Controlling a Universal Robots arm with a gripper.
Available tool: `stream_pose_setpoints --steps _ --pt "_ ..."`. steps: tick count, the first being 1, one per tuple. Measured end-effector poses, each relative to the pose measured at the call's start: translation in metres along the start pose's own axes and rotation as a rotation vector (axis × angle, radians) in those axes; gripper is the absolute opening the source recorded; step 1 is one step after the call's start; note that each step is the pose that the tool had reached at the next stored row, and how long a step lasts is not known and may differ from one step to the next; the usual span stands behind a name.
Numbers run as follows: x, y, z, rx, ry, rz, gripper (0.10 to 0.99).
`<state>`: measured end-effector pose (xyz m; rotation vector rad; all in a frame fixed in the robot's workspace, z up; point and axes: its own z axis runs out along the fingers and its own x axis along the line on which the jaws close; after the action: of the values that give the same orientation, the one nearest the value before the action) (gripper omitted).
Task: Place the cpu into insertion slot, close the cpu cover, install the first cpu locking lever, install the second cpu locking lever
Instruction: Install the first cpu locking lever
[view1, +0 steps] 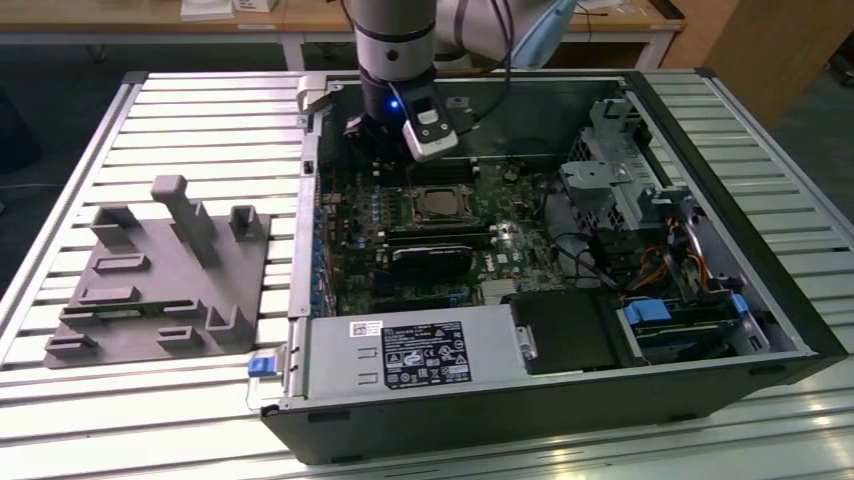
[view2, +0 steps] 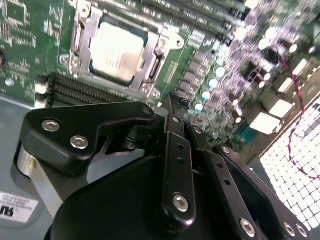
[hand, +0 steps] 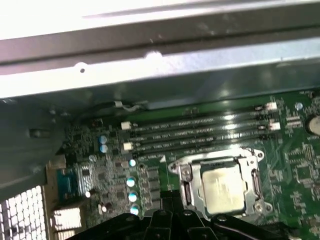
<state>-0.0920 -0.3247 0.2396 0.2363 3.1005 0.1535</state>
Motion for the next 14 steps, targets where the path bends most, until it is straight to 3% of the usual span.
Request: stream_pose_setpoints --steps 3,7,12,14 --pt "0.0022 -0.0004 -0.0001 -0.029 0.0044 0.001 0.106" --pt "0.0049 -0.0010 -0.0002 -0.077 0.0116 0.002 0.106" --pt "0.0075 -0.0016 -0.0003 -0.130 0.0198 0.003 0.106" --pt "0.0077 -0.0017 -0.0003 -0.142 0.0217 0.003 0.106"
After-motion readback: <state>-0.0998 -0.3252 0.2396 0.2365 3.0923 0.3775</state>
